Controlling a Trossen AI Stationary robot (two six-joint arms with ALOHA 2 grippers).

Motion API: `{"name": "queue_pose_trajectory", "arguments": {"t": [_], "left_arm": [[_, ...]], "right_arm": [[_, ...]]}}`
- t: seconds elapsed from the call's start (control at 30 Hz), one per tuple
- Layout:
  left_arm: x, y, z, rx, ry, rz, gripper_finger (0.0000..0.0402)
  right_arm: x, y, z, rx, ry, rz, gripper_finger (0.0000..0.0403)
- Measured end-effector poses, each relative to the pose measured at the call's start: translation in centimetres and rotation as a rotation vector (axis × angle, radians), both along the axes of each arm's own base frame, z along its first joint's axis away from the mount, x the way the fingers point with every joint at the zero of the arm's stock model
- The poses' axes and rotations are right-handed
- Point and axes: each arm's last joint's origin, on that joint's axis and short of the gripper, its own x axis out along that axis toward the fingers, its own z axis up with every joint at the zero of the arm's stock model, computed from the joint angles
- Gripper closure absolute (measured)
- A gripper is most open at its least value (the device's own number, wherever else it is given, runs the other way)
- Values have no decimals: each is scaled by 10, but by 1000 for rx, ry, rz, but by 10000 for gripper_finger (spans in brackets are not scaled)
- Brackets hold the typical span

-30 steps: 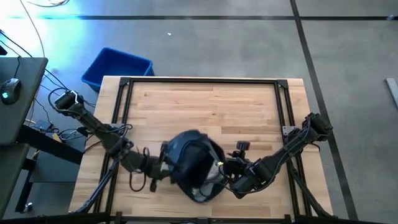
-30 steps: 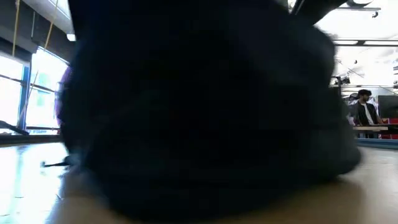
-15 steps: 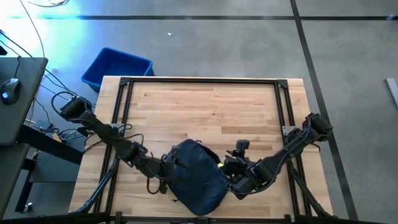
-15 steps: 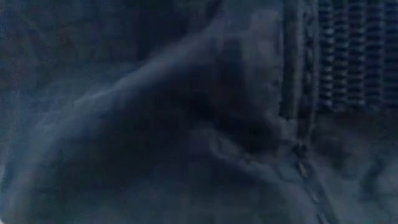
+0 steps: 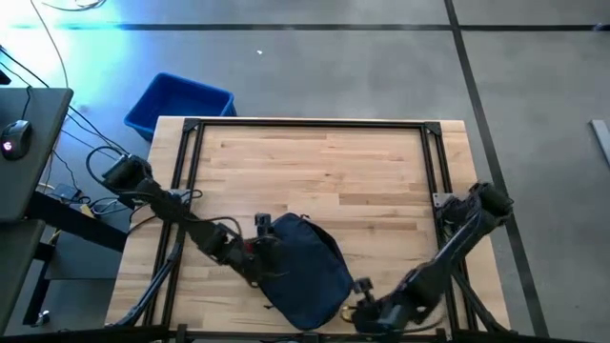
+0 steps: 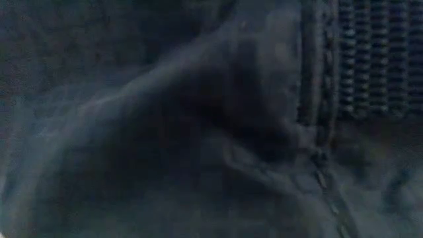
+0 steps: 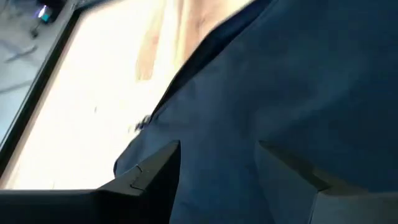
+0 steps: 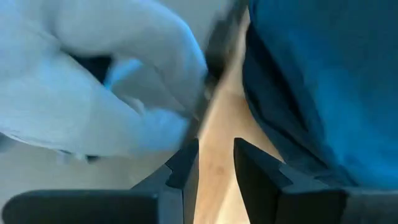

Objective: Unpack backpack
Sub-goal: Close the bag pack

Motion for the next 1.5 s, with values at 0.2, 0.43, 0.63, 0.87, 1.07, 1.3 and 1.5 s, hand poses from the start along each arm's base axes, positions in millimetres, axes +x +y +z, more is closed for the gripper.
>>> {"name": "queue_pose_trajectory", "arguments": {"t": [0.2, 0.43, 0.63, 0.87, 1.07, 1.3, 1.5], "left_arm": [[11, 12, -12, -4, 19, 74, 217], [-2, 24, 2, 51, 32, 208, 218], [-27, 6, 42, -46, 5, 217, 218], [-63, -39, 51, -169, 35, 26, 218], [-93, -80, 33, -93, 160, -225, 218], [-96, -89, 4, 2, 277, -229, 218], [-101, -80, -1, 78, 350, -176, 218]], "right_arm": [[26, -2, -62, -119, 102, -35, 319], [41, -47, -72, -508, 61, -209, 319], [51, -107, -79, -754, 131, -282, 319], [3, -152, -54, -688, 127, -476, 319], [-25, -145, -19, -315, -162, -621, 319], [-16, -111, -27, 114, -522, -331, 319], [9, -88, -41, 198, -691, -136, 319]]}}
